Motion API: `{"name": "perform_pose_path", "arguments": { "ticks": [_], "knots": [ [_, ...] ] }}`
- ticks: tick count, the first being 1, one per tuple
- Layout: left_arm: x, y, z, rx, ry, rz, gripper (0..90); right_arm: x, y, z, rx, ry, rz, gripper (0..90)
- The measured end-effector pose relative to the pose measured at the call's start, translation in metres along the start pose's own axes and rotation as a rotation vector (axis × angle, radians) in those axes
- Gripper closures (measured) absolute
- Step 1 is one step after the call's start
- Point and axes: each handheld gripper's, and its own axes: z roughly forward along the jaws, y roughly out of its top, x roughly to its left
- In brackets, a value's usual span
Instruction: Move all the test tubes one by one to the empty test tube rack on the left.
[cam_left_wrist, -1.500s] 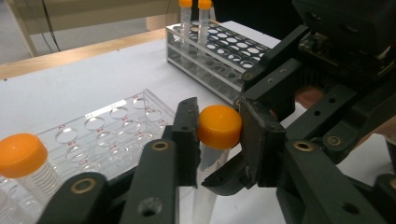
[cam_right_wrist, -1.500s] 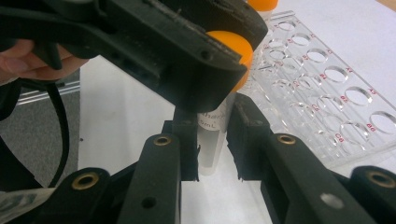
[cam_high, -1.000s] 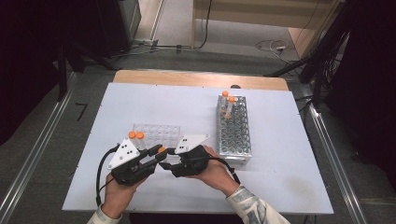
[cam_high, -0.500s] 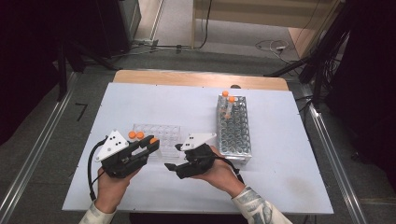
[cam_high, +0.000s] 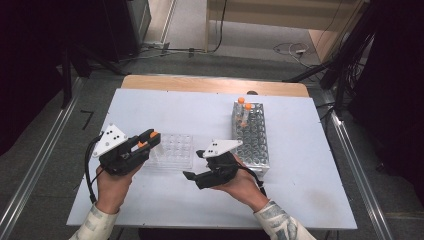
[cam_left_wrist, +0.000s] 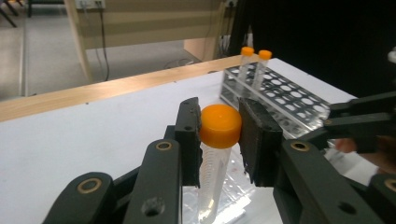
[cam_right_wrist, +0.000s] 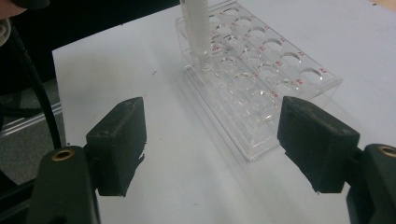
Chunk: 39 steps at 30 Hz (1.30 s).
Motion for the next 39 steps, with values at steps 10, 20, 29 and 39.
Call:
{"name": "perform_pose_path", "arguments": {
  "ticks": [10, 20, 29, 39],
  "knots": [
    [0.008, -0.006, 0.013, 0.03, 0.02, 0.019, 70.3, -0.002, -0.001, -0.004, -0.001, -0.004, 0.013, 22.3],
    [0.01, -0.027, 0.024, 0.093, 0.02, 0.039, 70.1, -0.005, -0.001, -0.006, -0.012, -0.007, 0.013, 22.3],
    [0.009, -0.032, 0.025, 0.107, 0.019, 0.059, 59.2, -0.005, -0.002, -0.007, -0.014, -0.007, 0.012, 22.3],
    [0.0, -0.033, 0.022, 0.083, 0.043, 0.047, 27.8, -0.015, -0.005, -0.019, -0.04, -0.051, 0.028, 21.8]
  ]
}}
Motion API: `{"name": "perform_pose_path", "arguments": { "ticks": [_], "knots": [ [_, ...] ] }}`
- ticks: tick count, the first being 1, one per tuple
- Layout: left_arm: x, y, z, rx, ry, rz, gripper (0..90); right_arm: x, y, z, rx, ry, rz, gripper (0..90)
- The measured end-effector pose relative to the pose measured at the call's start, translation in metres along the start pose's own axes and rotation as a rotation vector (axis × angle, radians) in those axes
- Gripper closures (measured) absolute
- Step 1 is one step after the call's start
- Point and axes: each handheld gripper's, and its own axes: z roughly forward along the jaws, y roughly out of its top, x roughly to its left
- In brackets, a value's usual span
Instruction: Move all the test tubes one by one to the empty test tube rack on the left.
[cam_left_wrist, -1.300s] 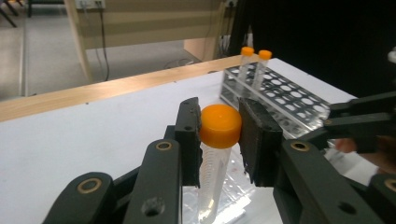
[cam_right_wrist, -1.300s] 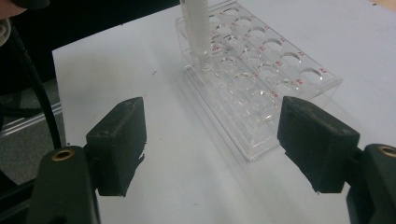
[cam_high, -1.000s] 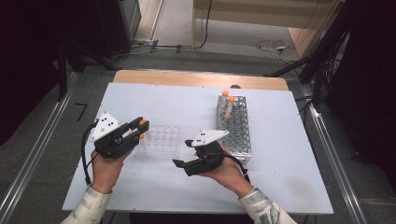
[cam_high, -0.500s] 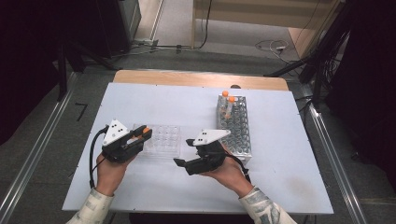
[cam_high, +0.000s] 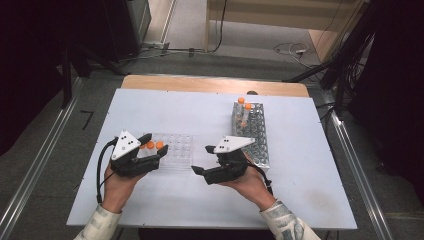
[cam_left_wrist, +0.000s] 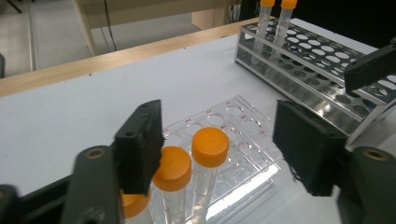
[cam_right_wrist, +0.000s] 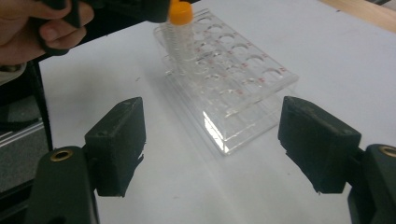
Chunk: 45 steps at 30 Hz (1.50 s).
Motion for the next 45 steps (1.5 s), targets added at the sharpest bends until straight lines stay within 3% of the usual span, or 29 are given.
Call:
{"name": "perform_pose_path", "arguments": {
  "ticks": [7, 17, 25, 27, 31, 34, 45],
  "knots": [
    [-0.011, -0.005, -0.01, -0.017, -0.019, -0.049, 21.9, -0.022, -0.001, -0.019, -0.042, -0.083, 0.037, 21.9],
    [-0.015, -0.004, -0.019, -0.034, -0.038, -0.058, 22.0, -0.083, -0.011, -0.047, -0.098, -0.261, 0.169, 23.0],
    [-0.016, -0.004, -0.018, -0.027, -0.053, -0.062, 22.0, -0.123, -0.017, -0.037, -0.06, -0.417, 0.217, 29.4],
    [-0.016, -0.004, -0.018, -0.03, -0.057, -0.066, 22.0, -0.129, -0.017, -0.032, -0.064, -0.461, 0.207, 31.9],
    [-0.015, -0.005, -0.017, -0.022, -0.065, -0.071, 22.2, -0.145, -0.015, -0.017, -0.018, -0.504, 0.211, 37.6],
    [-0.015, -0.005, -0.018, -0.022, -0.068, -0.069, 22.3, -0.156, -0.014, -0.016, -0.043, -0.505, 0.215, 43.1],
    [-0.012, -0.006, -0.019, -0.022, -0.067, -0.073, 22.8, -0.175, -0.011, -0.006, 0.021, -0.46, 0.152, 64.2]
  ]
}}
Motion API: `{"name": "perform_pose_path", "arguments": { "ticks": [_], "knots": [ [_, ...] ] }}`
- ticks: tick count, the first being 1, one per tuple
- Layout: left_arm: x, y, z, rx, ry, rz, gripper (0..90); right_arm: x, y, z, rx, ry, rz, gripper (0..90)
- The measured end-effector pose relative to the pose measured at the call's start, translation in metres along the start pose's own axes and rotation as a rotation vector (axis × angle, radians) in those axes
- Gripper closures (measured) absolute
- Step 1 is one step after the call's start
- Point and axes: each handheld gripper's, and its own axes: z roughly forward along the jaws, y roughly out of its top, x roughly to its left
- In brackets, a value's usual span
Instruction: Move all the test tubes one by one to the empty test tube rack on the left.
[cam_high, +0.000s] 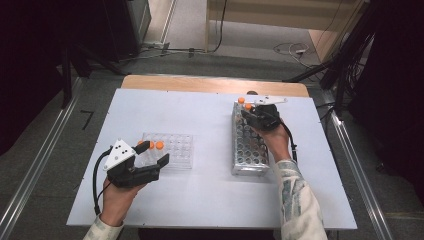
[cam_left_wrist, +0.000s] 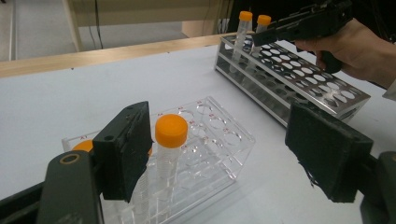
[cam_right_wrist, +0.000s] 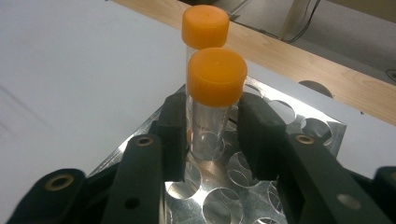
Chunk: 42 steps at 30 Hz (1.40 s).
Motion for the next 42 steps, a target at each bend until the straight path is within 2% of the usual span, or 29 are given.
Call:
{"name": "perform_pose_path", "arguments": {
  "ticks": [3, 10, 23, 30, 42],
  "knots": [
    [0.0, -0.001, 0.0, 0.007, -0.001, 0.002, 22.9, -0.001, 0.001, 0.002, 0.007, -0.002, -0.01, 69.6],
    [0.0, -0.001, 0.0, 0.007, -0.003, 0.003, 23.0, -0.002, 0.003, -0.002, -0.02, 0.01, 0.001, 71.2],
    [-0.001, -0.001, 0.0, 0.004, 0.001, 0.002, 22.9, 0.002, 0.026, -0.046, -0.139, 0.011, -0.004, 71.6],
    [-0.001, -0.001, 0.001, 0.005, 0.006, 0.002, 22.9, 0.018, 0.028, -0.064, -0.152, 0.047, -0.043, 71.7],
    [-0.002, -0.001, 0.001, 0.006, 0.004, 0.003, 22.9, 0.058, 0.02, -0.075, -0.144, 0.151, -0.116, 71.7]
  ]
}}
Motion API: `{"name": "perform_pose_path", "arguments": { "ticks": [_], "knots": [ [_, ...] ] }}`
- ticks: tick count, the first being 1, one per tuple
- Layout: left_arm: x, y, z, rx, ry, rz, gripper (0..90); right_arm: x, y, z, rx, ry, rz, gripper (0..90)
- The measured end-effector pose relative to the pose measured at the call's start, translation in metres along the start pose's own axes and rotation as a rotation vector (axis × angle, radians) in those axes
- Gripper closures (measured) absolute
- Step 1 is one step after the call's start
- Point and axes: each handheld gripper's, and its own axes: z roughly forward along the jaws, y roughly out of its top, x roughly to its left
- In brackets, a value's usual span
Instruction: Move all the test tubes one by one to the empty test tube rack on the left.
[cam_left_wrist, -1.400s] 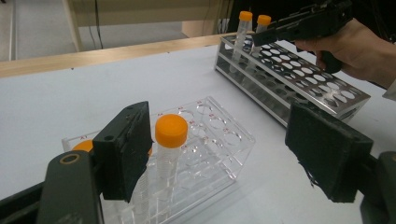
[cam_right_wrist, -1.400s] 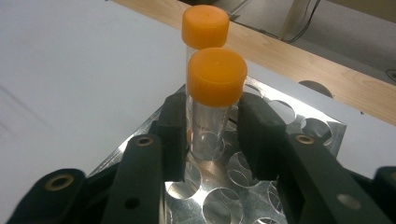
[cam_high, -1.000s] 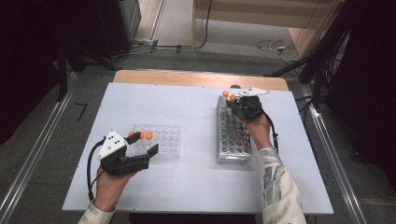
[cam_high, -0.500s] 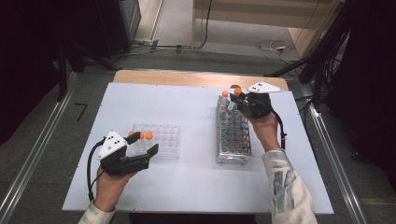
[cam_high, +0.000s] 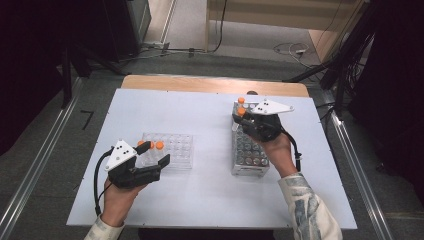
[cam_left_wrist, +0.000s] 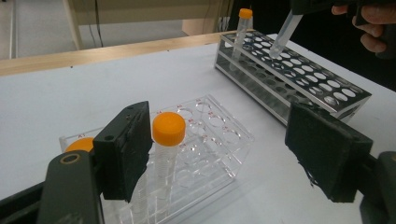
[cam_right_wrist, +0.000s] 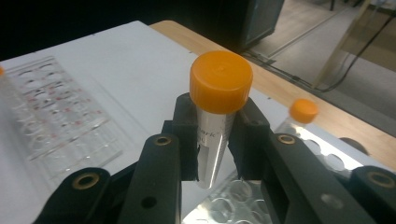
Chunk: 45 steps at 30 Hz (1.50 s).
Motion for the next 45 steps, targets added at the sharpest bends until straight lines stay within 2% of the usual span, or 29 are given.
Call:
{"name": "perform_pose_path", "arguments": {
  "ticks": [8, 21, 32, 38, 45],
  "knots": [
    [-0.002, 0.0, 0.0, -0.003, -0.004, 0.001, 23.0, 0.026, -0.004, 0.002, 0.028, 0.078, -0.035, 71.7],
    [-0.008, 0.001, 0.003, -0.001, -0.027, 0.016, 23.1, 0.081, -0.016, 0.014, 0.067, 0.232, -0.084, 71.7],
    [-0.024, 0.004, 0.008, -0.013, -0.069, 0.038, 25.8, 0.123, -0.018, 0.03, 0.094, 0.336, -0.148, 71.7],
    [-0.027, 0.004, 0.01, -0.019, -0.1, 0.041, 32.7, 0.141, -0.018, 0.042, 0.099, 0.37, -0.168, 71.7],
    [-0.027, 0.001, 0.012, 0.002, -0.156, 0.05, 46.3, 0.149, -0.018, 0.05, 0.096, 0.396, -0.17, 71.7]
  ]
}}
